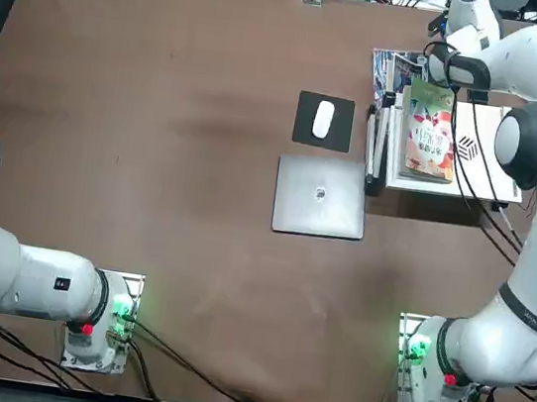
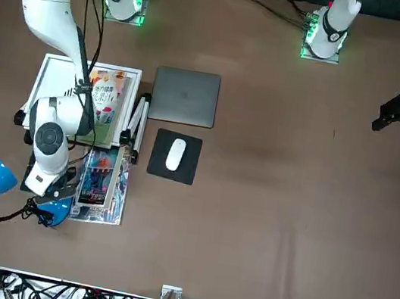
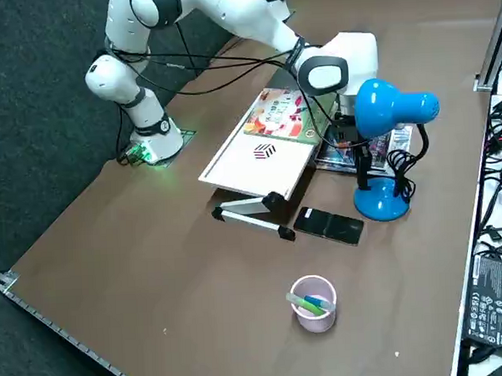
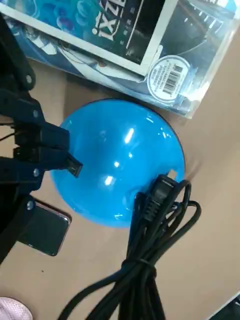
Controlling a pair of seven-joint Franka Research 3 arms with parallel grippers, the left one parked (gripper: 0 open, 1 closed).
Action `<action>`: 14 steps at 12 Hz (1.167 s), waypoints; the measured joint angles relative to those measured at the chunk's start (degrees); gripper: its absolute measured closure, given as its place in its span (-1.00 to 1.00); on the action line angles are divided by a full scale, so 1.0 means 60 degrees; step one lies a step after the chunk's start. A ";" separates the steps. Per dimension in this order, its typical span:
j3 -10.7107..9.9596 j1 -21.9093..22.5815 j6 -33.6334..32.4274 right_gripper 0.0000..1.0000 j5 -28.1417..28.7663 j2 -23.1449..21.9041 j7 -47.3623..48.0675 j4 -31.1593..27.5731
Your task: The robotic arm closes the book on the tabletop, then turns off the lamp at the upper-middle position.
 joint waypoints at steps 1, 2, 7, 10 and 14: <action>0.0000 -0.0002 0.0000 0.97 0.0000 0.0000 0.0000 0.0000; 0.0000 -0.0008 0.0000 0.97 0.0000 0.0000 0.0000 -0.0002; -0.0002 -0.0022 -0.0007 0.97 0.0005 0.0008 0.0013 -0.0090; -0.0001 -0.0022 -0.0032 0.97 0.0127 0.0002 0.0013 -0.0090; 0.0169 0.0043 -0.1166 0.97 0.0366 -0.0156 0.0012 0.0333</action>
